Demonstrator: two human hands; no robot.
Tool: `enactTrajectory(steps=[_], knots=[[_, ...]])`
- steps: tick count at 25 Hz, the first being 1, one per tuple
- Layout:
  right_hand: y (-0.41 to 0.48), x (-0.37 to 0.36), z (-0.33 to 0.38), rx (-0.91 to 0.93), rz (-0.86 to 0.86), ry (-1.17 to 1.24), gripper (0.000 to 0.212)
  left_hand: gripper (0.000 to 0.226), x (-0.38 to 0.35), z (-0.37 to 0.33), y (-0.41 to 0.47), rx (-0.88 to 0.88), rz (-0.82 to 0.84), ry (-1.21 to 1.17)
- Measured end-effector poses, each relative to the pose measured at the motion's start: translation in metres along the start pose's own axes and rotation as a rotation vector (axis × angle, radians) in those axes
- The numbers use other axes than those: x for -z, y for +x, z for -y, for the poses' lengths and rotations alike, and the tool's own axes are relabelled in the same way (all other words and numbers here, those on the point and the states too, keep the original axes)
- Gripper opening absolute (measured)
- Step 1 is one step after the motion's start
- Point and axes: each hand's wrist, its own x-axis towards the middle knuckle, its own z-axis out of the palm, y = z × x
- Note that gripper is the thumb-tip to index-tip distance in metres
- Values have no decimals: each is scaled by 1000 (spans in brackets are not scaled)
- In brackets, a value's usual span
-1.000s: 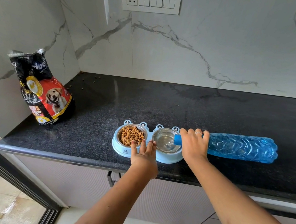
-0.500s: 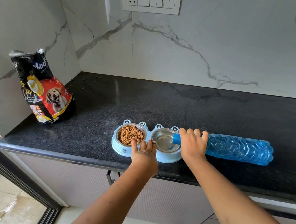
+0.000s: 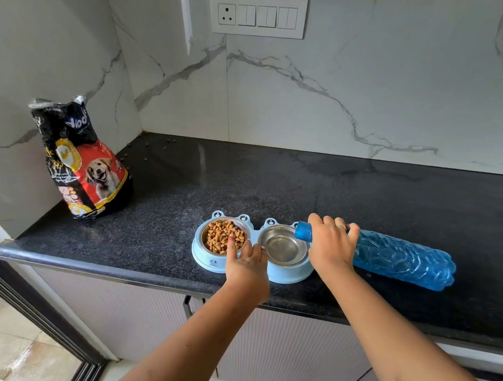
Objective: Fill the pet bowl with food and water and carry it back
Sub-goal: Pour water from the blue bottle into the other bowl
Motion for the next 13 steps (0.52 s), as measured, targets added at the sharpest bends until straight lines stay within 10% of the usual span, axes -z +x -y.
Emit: enactTrajectory(steps=[13], knots=[[20,72,6,-24,-246,303,48,79,30,-4,-4,-137,-111,-198]])
